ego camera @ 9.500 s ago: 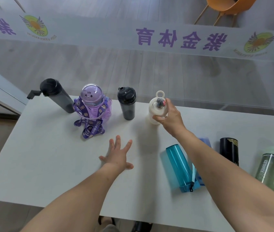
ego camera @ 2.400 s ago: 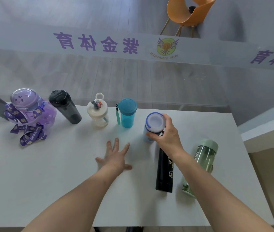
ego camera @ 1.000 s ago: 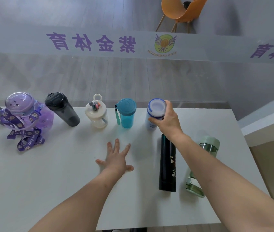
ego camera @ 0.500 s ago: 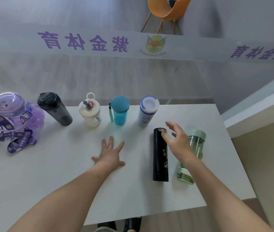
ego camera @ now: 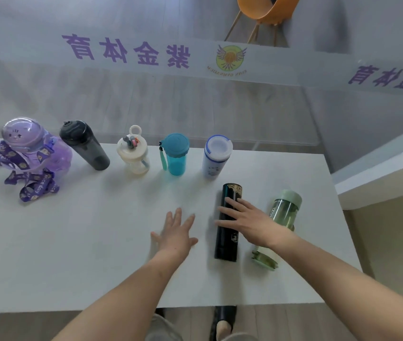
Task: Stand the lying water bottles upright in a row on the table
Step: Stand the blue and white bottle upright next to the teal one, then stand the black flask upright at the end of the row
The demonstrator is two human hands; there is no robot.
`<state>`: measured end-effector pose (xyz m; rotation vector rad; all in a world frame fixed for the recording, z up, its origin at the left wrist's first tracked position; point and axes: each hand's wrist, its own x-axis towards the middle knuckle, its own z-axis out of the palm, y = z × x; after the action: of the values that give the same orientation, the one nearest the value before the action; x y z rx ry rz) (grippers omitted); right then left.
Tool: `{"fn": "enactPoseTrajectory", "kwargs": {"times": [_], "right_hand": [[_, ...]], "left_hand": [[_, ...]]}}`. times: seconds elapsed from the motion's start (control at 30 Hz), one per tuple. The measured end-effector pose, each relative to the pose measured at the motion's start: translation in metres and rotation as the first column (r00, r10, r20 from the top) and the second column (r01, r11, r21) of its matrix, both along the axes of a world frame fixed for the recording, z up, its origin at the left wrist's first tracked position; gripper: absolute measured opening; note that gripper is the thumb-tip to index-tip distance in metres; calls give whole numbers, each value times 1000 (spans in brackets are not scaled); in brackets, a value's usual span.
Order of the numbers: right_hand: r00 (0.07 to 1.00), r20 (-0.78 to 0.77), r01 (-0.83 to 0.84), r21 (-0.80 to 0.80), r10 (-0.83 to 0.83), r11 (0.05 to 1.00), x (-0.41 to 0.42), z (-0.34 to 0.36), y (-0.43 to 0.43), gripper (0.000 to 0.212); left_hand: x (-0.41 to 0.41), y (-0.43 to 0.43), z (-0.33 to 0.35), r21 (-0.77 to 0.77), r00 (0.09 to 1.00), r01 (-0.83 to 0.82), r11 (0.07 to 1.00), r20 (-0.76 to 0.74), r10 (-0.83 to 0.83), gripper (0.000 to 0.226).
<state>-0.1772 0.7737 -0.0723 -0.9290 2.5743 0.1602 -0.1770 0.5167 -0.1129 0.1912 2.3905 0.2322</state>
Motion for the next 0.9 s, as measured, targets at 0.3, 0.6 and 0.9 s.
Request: {"fn": "enactPoseTrajectory", "kwargs": {"times": [0.3,0.6,0.9], "right_hand": [[970,-156,-200,-70,187,977,-17,-15,21,55],[956,40,255,-596,-290,761,-16,2,77,71],[568,630,735,-678,-530,-18,-33,4,85,54]], "left_hand": [[7,5,-11,-112,999,7,994,-33,-11,80],[18,56,-2,-61,981,-188,980,-54,184,77],[-15,97,0,-80,979,-192,978,-87,185,95]]}}
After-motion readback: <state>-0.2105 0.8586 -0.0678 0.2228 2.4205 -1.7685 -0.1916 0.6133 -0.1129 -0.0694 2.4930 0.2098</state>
